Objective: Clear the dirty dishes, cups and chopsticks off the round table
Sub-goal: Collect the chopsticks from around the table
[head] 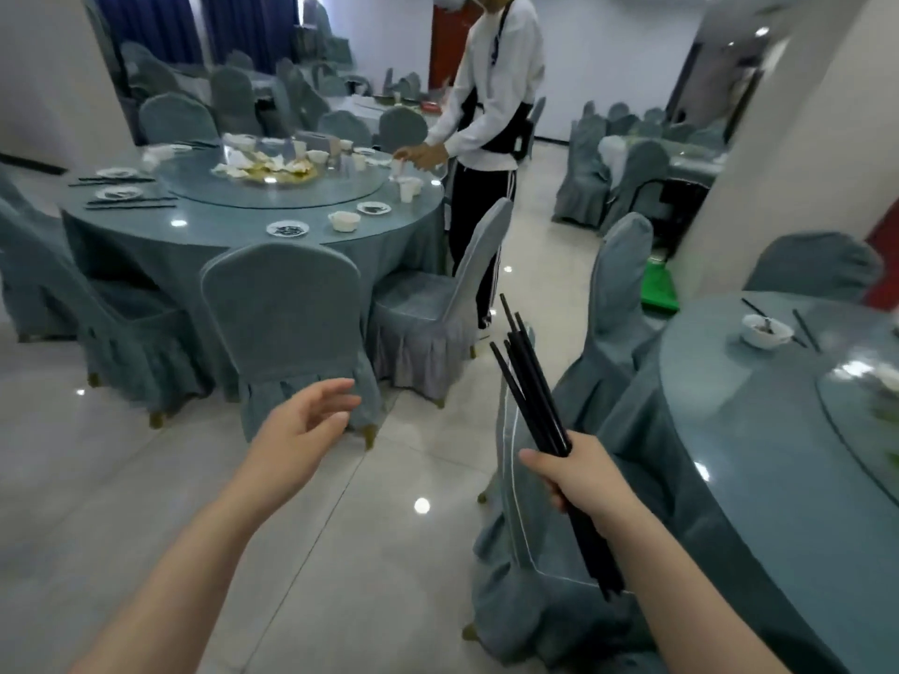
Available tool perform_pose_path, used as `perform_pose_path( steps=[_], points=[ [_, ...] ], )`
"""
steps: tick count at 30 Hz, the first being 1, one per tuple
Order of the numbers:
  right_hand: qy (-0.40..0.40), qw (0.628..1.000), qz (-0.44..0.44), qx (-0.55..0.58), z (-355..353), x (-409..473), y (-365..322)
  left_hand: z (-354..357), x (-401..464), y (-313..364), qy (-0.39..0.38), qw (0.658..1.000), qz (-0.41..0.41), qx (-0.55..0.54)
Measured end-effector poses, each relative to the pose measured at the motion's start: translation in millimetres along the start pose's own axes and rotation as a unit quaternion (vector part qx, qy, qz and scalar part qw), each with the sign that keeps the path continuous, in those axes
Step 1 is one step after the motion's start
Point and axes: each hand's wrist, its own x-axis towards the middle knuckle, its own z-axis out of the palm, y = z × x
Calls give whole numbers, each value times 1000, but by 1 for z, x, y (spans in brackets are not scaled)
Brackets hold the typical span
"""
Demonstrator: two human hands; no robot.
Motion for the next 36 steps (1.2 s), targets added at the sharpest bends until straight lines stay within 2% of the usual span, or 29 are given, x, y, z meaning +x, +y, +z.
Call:
perform_pose_path(
  steps=[4, 12, 24, 30, 36],
  points=[
    [82, 996, 28, 28, -1, 42, -16, 7, 106, 7, -76, 997, 28, -8],
    [208, 974, 77, 39, -56, 148, -20, 85, 293, 25, -224, 971, 74, -44],
    [285, 951, 121, 7, -128, 347, -52, 219, 541, 55, -339, 933, 97, -77],
    [362, 916, 165, 44, -168, 444, -57, 316, 667, 73, -417, 894, 116, -111],
    [425, 870, 224, 111, -204, 517, -55, 404, 770, 91, -501, 850, 140, -83]
  ],
)
